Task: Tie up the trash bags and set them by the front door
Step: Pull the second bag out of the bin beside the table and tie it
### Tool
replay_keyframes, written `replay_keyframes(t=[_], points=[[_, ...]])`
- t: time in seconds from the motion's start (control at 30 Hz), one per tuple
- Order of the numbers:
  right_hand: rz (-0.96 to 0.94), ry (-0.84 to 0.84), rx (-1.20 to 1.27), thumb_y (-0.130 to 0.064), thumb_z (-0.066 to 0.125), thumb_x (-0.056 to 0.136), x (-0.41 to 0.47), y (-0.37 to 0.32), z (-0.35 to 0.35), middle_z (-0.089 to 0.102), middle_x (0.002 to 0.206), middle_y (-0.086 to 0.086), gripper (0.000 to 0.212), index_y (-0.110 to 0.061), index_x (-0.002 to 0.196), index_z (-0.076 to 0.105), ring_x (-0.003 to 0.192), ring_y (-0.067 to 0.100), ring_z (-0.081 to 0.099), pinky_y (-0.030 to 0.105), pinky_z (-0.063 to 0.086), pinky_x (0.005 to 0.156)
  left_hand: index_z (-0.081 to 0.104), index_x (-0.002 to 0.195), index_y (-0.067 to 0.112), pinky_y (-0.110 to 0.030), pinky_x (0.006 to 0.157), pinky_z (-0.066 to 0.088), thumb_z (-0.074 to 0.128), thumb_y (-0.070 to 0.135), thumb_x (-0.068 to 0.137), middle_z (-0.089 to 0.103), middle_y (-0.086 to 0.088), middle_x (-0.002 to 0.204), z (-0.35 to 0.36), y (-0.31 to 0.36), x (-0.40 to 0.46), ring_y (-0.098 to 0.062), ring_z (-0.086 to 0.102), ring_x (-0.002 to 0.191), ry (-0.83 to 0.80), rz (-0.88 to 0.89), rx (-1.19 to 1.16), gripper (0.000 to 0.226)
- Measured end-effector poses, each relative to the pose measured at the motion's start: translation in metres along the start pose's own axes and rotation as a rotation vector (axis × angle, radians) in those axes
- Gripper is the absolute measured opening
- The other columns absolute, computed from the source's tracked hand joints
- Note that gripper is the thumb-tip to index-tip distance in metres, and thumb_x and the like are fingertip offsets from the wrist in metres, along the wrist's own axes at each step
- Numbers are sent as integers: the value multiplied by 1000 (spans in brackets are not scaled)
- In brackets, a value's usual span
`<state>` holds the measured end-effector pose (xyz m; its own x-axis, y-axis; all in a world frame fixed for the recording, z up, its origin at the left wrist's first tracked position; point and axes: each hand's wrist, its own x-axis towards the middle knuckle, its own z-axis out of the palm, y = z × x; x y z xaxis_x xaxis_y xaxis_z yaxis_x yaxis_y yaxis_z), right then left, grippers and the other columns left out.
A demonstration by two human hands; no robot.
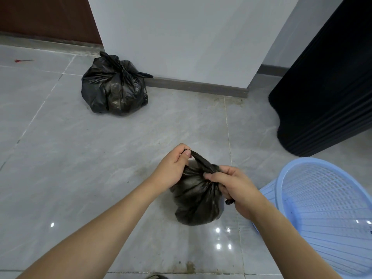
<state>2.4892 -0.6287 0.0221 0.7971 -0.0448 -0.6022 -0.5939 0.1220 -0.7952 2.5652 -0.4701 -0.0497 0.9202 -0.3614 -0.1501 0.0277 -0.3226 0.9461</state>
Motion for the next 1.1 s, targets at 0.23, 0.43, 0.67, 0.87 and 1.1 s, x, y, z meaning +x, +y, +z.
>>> replay_keyframes(t=[0.23,0.43,0.67,0.87,1.1], points=[[-408,340,-949,-21,60,84,12,26,-9,50,83,-4,15,-14,73,52,71,12,52,19,38,60,56,83,25,-18,53,33,44,24,101,49,12,62,2,3,-2,2,42,50,8,-34,14,21],[-506,450,-1478,-23,45,93,11,32,-8,58,90,0,11,-16,99,50,74,26,60,29,33,55,53,87,27,-23,56,41,41,29,101,55,8,59,4,6,-14,-2,49,51,12,-13,101,18],[-652,568,-1600,-5,83,56,20,45,-23,54,56,-2,32,-14,77,60,45,23,51,21,19,41,47,88,30,-35,61,49,37,31,101,57,4,49,8,12,-21,-12,54,50,-71,47,167,17],[-968,531,-1561,-11,66,73,17,49,-32,53,58,-2,5,-14,75,64,48,22,52,24,26,41,48,88,32,-39,65,51,37,33,101,62,4,62,10,13,-19,-12,60,60,-18,75,228,16],[-1080,475,-1454,-25,51,88,15,50,-31,56,67,-1,21,-13,83,67,53,20,54,27,40,41,54,87,26,-35,68,48,39,31,101,63,5,72,16,8,-10,-16,59,70,12,-54,209,21]])
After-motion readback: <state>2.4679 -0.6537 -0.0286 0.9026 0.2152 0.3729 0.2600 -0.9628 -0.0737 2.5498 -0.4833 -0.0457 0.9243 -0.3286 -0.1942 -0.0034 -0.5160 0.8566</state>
